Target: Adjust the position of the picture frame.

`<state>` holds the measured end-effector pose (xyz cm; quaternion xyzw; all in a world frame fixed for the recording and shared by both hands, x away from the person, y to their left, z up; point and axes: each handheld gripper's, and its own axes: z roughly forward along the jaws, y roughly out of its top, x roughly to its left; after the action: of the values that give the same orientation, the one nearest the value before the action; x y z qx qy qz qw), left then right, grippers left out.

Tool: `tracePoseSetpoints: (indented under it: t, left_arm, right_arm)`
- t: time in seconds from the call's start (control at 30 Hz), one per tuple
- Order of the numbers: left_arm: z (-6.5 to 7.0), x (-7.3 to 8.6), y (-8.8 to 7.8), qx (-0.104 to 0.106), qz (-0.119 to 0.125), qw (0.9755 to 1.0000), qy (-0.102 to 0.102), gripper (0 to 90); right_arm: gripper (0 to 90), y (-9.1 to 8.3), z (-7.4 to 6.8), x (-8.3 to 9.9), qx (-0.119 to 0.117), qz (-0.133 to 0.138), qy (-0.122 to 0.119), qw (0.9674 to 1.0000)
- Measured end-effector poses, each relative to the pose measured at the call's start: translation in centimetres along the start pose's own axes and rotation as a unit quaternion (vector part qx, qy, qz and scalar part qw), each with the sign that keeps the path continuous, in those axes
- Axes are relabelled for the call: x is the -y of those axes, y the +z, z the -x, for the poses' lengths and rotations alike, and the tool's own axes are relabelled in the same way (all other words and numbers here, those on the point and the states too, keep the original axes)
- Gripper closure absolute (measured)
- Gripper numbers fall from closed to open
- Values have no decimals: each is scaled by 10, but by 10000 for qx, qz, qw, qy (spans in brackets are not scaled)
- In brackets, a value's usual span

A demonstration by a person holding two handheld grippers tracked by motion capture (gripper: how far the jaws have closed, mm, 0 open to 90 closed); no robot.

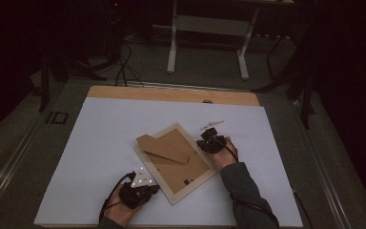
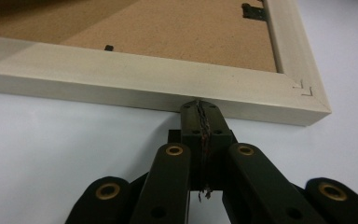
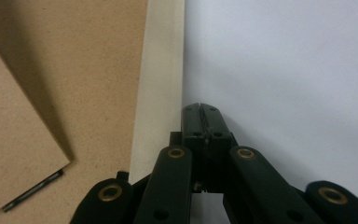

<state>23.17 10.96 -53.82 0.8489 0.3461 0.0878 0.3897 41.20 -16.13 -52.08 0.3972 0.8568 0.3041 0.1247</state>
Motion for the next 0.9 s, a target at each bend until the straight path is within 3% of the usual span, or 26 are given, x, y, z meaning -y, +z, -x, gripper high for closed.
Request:
tracePoseSetpoints:
  t: [0.27,0.5,0.7,0.9]
  left_arm:
    - [10,-5,9,99,47,9998,146,900]
    - [7,-7,7,113,136,9997,193,900]
    - [-12,-7,-14,-48,493,9988,-66,900]
    - [-47,-10,-44,-314,893,9946,-416,900]
  right_arm:
    - [899,4,3,-7,89,-24,23,10000]
    - [897,-2,8,-4,75,241,71,9997]
    - [896,-22,13,6,-59,457,180,9988]
    - [894,-40,15,23,-150,555,225,9981]
